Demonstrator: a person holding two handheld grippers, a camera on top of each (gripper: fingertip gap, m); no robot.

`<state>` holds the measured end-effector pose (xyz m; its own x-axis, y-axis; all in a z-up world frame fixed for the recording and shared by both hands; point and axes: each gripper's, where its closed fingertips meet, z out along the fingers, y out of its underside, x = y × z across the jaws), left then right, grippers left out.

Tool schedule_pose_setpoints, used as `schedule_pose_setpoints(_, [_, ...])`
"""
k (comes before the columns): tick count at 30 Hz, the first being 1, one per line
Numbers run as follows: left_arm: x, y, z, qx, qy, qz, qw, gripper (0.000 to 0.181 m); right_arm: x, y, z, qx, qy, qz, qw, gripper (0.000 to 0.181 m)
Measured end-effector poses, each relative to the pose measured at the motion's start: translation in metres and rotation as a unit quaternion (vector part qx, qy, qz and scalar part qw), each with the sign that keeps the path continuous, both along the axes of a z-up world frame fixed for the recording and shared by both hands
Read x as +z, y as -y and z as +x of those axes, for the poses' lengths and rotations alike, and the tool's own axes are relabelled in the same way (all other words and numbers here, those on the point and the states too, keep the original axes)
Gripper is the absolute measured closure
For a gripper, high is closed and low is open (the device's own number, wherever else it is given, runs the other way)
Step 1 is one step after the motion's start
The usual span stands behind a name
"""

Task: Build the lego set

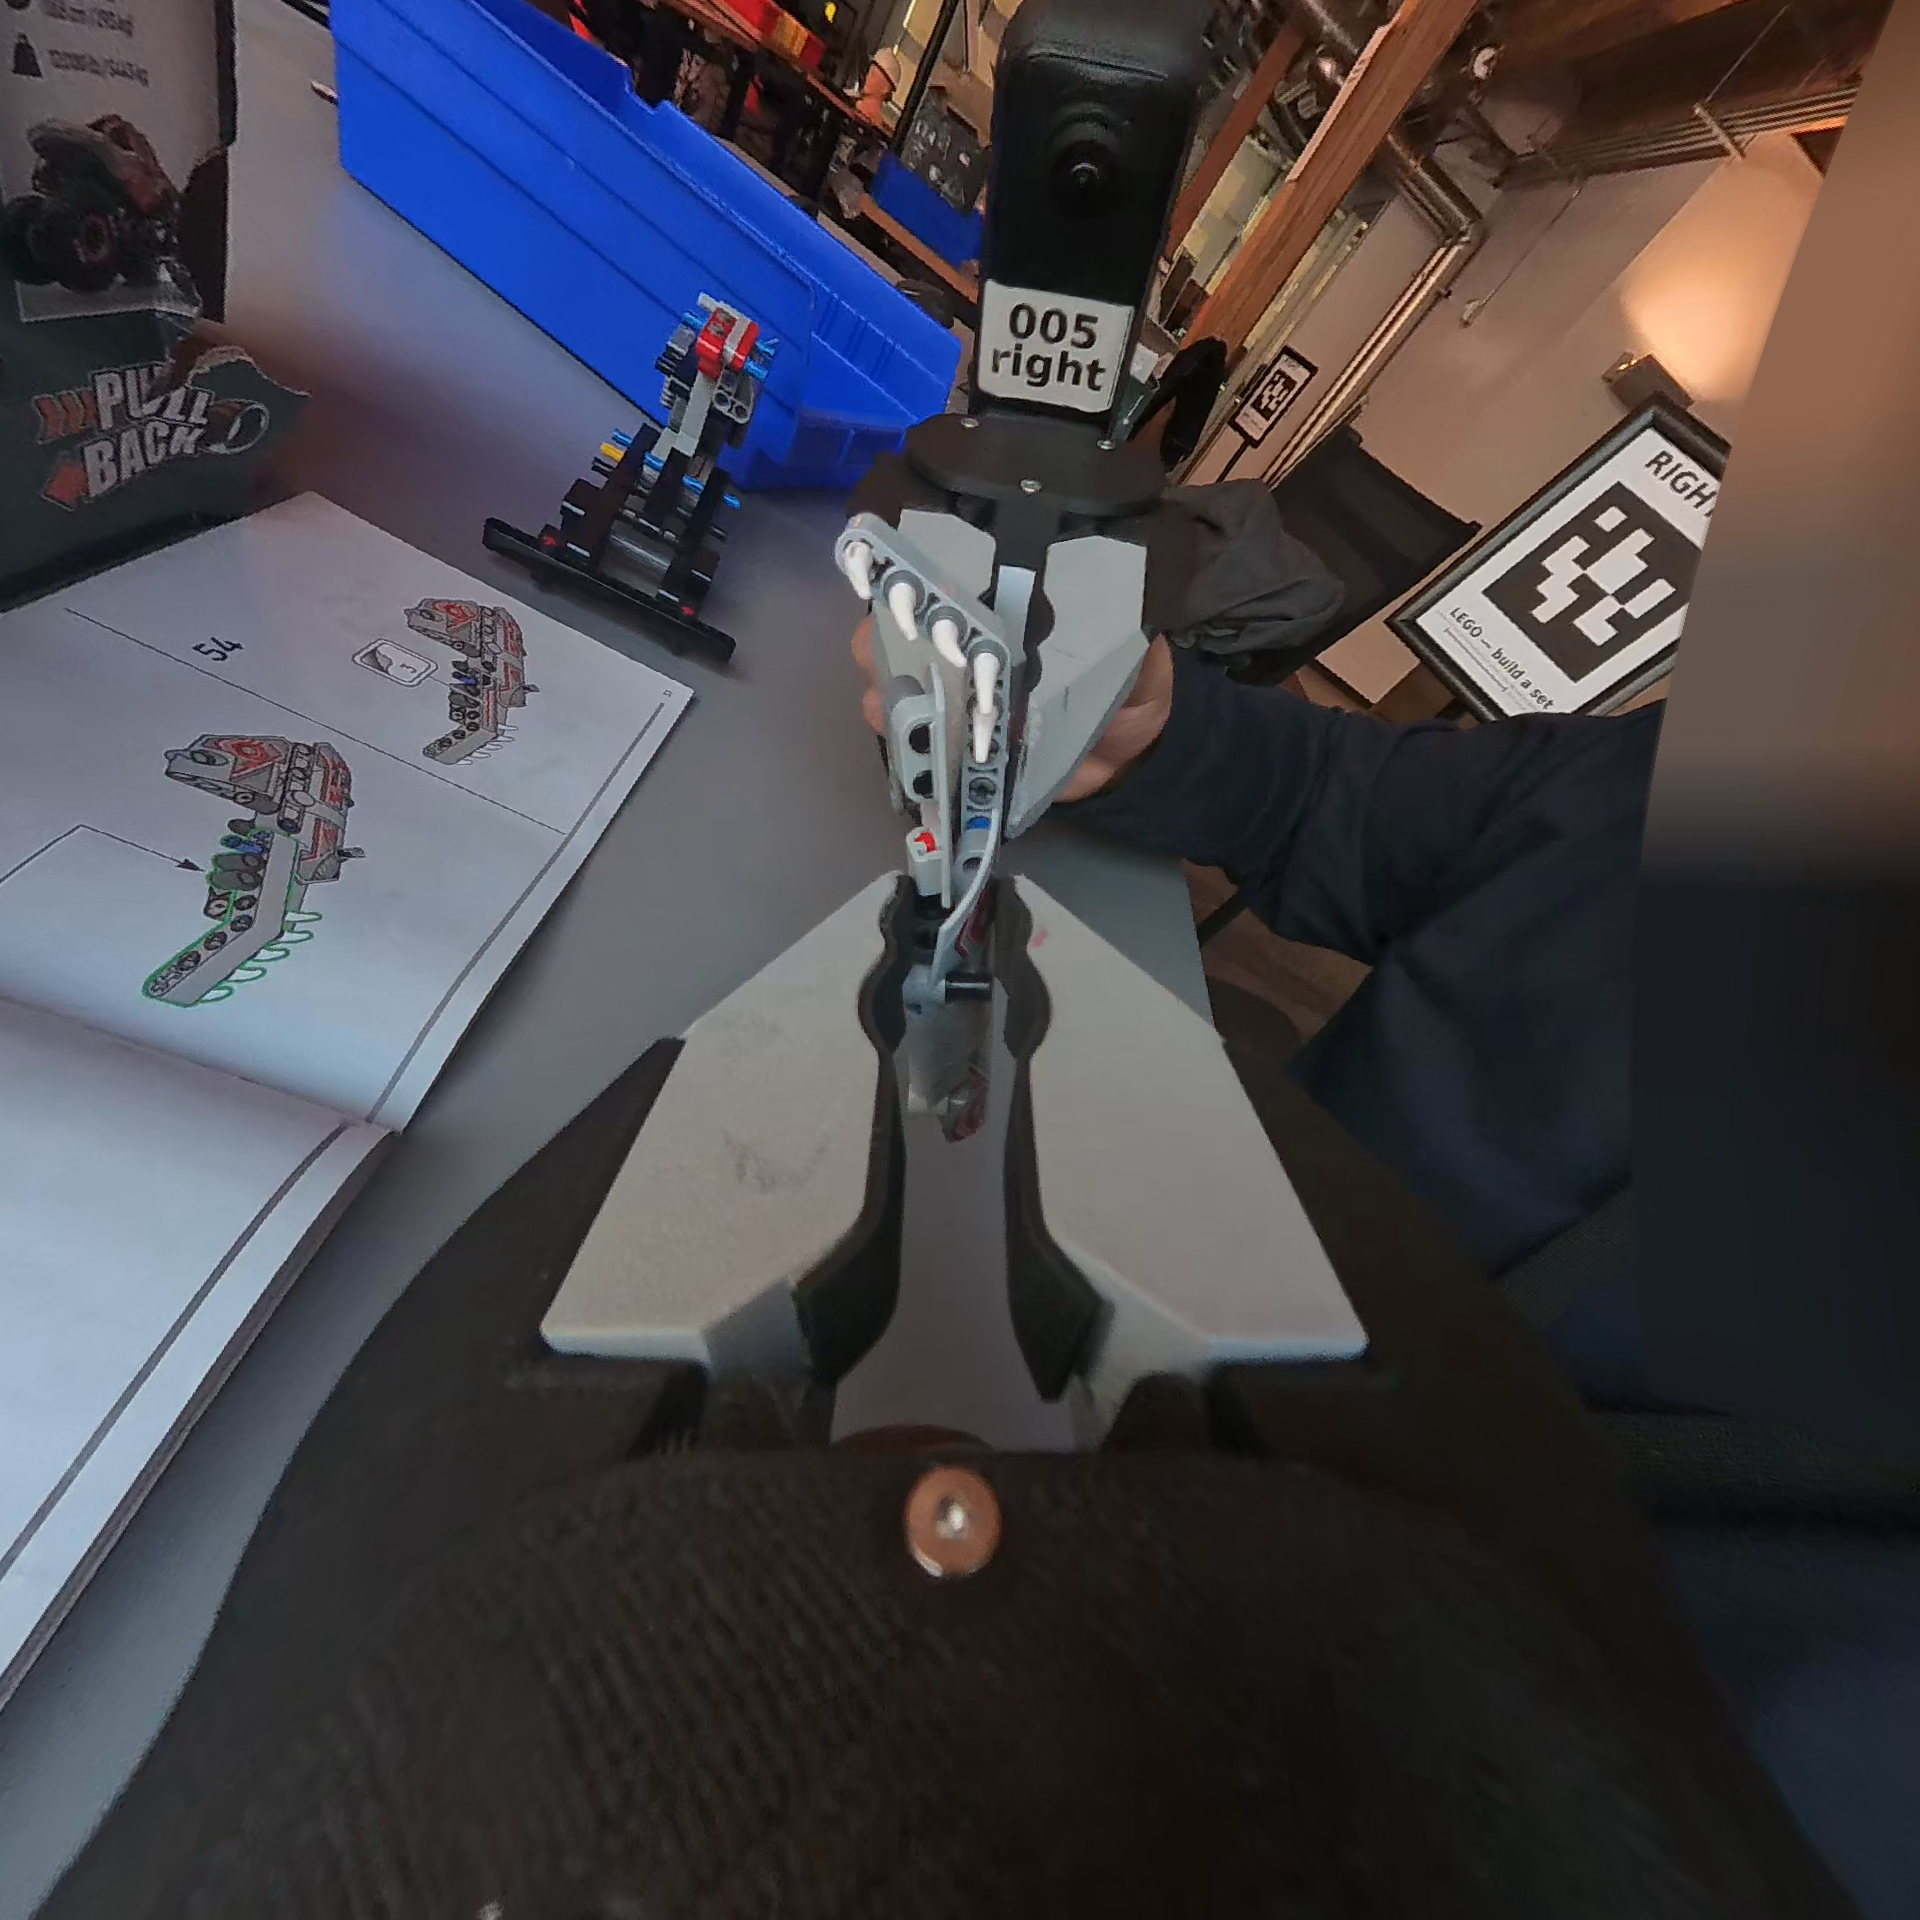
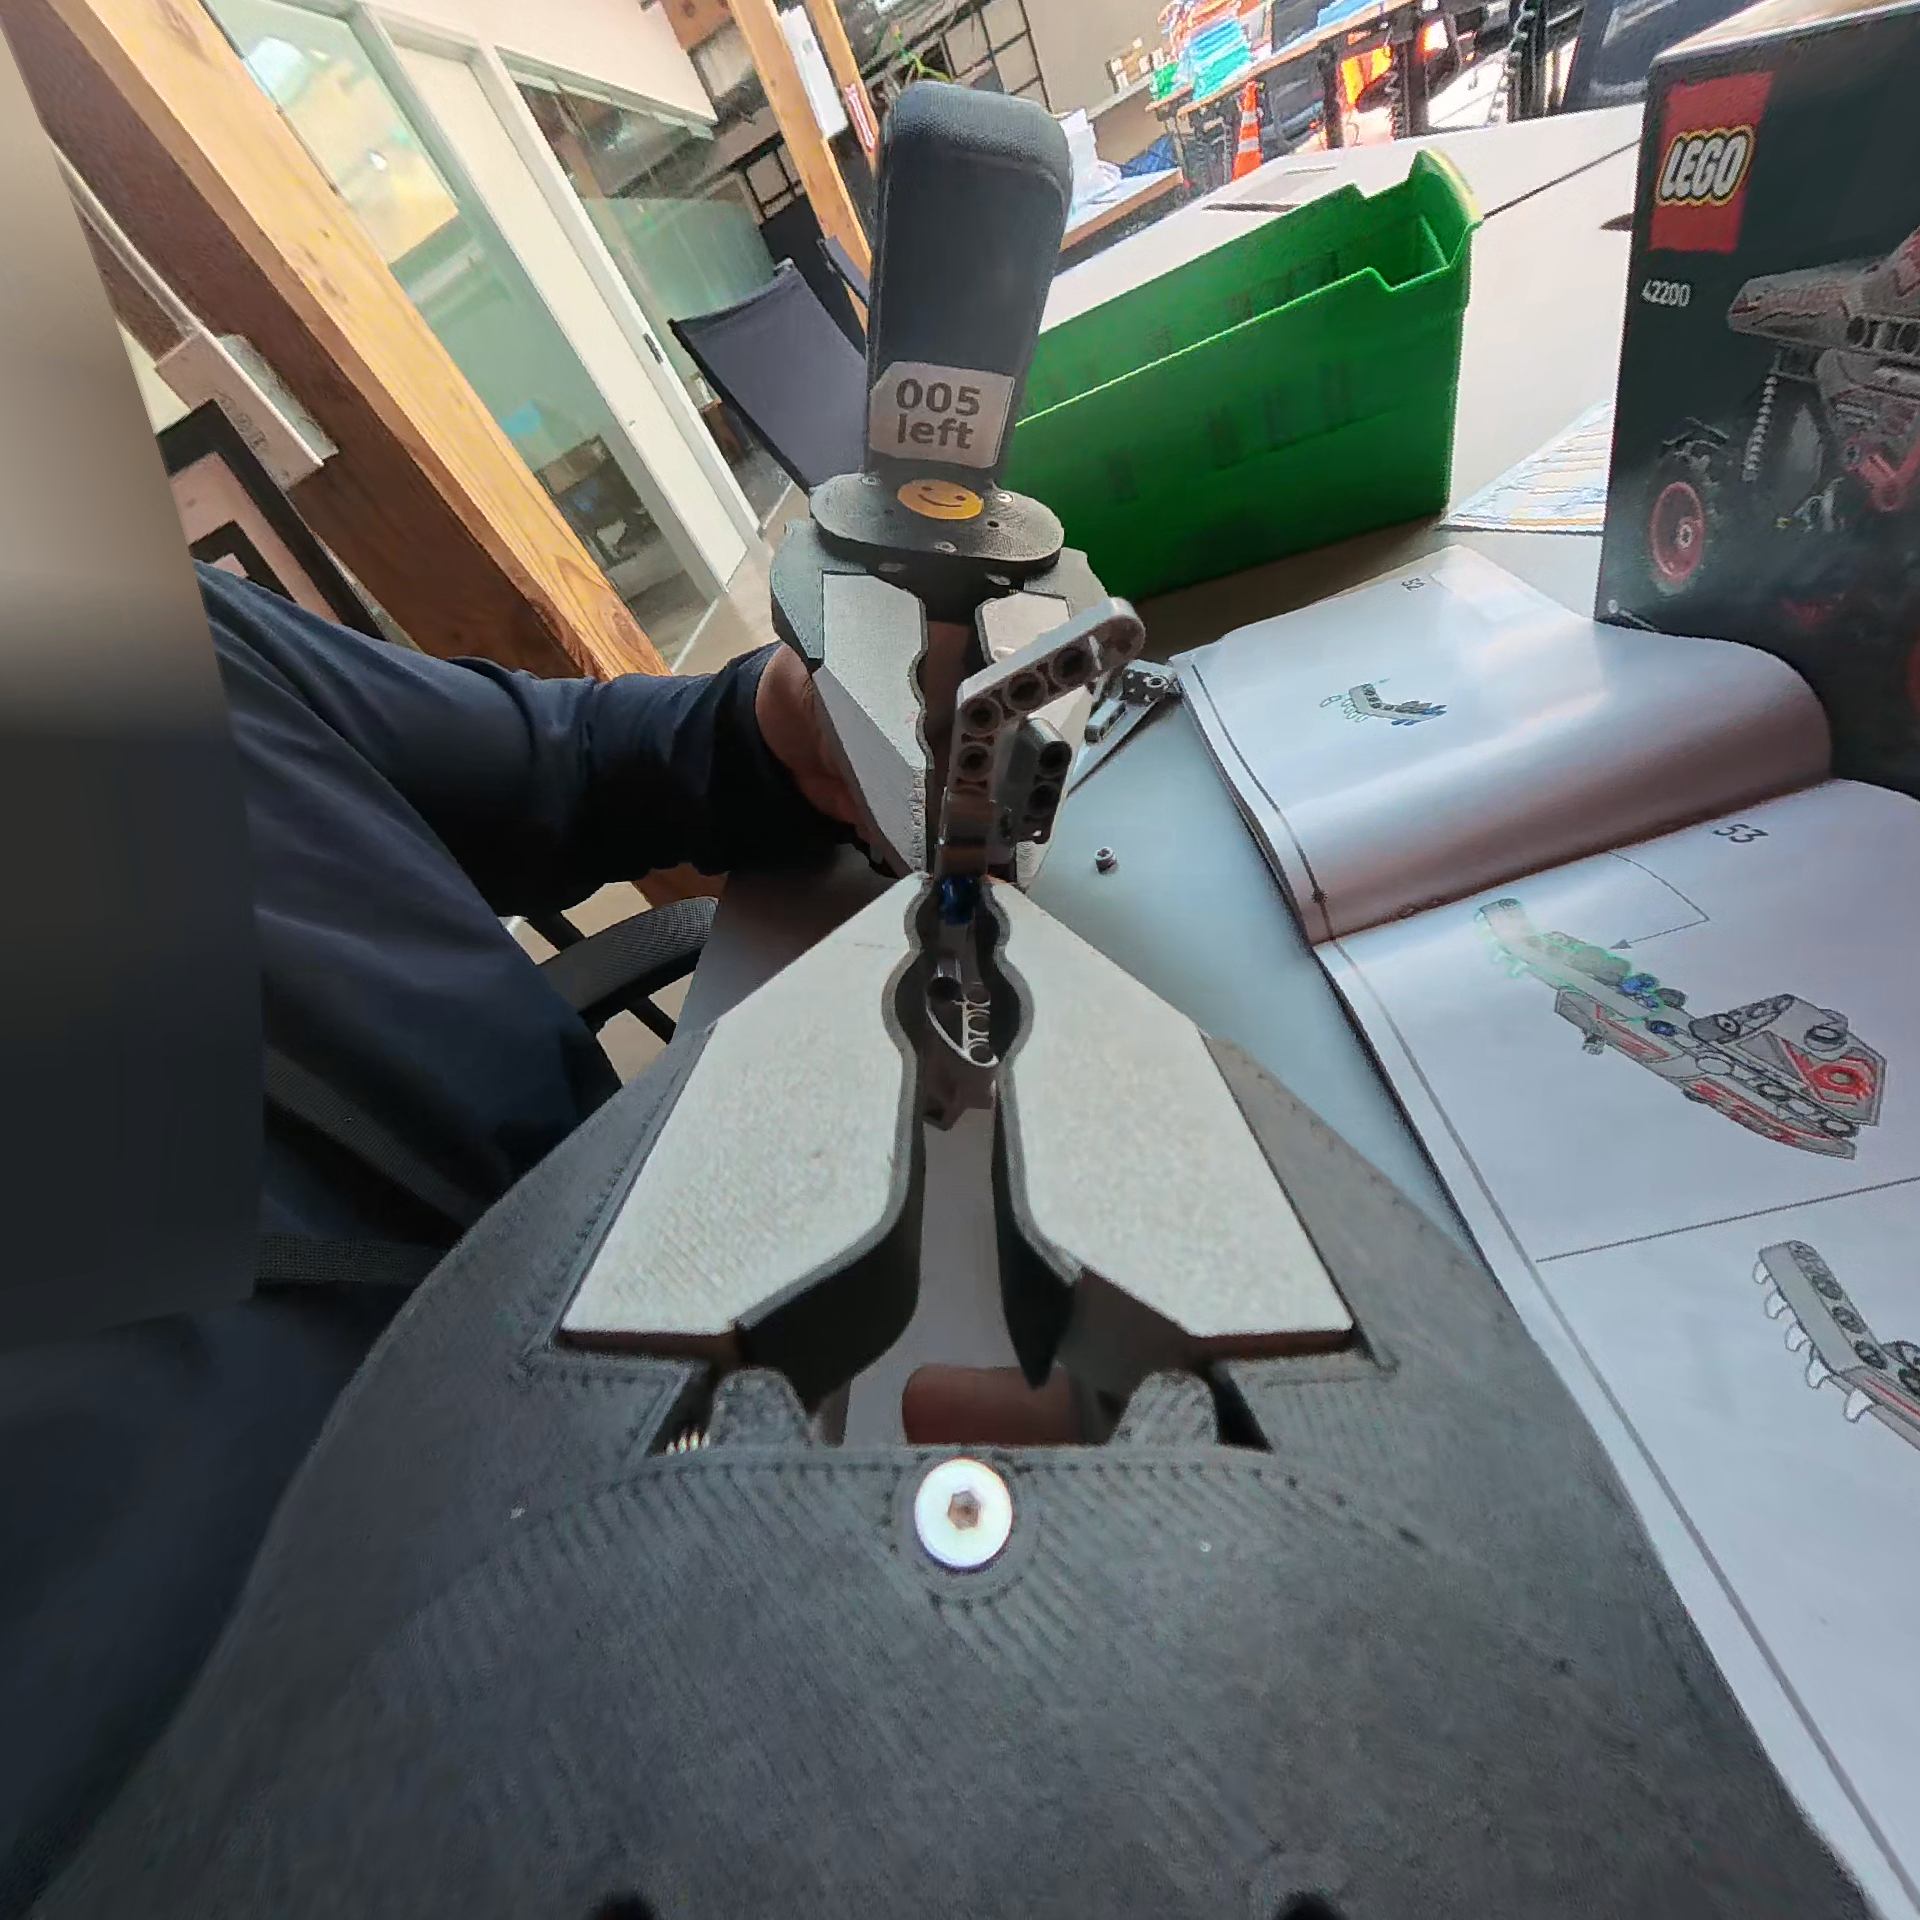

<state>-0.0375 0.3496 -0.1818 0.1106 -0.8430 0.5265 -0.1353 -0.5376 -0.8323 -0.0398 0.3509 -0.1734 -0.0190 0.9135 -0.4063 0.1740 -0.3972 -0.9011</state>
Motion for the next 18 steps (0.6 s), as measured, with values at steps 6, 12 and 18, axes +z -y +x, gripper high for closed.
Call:
schedule_pose_setpoints(6, [-0.011, 0.0, -0.001, -0.002, -0.034, 0.004, 0.999, 0.169, -0.009, 0.001, -0.003, -0.019, 0.033, 0.062, 0.997, 0.178])
schedule_pose_setpoints(12, [-0.024, 0.004, 0.0, -0.011, -0.075, 0.004, 0.997, 0.17, -0.022, 0.004, -0.007, -0.011, 0.061, 0.087, 0.994, 0.178])
schedule_pose_setpoints(18, [-0.008, -0.001, 0.002, -0.001, -0.024, 0.007, 1.0, 0.169, -0.006, -0.001, -0.004, -0.006, 0.001, 0.026, 1.0, 0.178])
